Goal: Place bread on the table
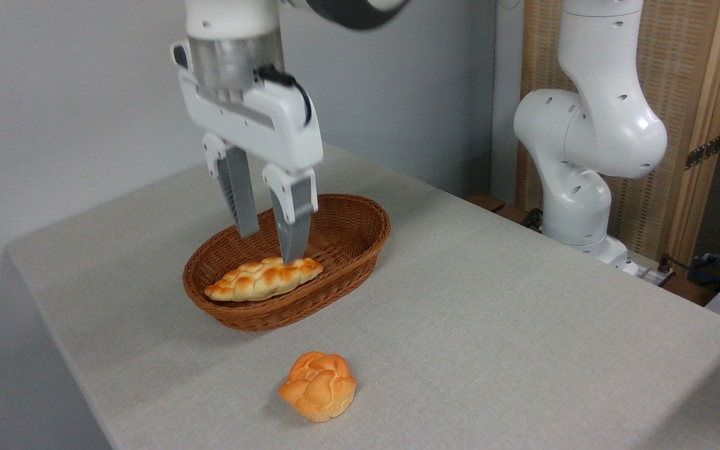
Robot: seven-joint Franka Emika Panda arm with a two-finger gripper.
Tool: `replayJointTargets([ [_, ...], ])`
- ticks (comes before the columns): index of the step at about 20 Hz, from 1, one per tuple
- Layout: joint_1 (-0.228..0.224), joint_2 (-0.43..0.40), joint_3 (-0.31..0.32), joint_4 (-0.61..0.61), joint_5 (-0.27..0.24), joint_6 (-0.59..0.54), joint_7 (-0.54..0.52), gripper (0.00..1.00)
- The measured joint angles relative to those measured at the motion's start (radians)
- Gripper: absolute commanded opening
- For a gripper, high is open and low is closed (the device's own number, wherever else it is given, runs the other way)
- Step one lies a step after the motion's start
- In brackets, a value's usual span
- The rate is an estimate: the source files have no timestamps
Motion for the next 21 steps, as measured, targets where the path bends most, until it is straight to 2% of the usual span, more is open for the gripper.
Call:
replayJointTargets([
  [3, -0.003, 0.001, -0.014, 0.026, 0.0, -0.035, -0.006, 1.0],
  [21, -0.003, 0.011, -0.017, 0.058, 0.0, -0.047, -0.006, 1.0],
])
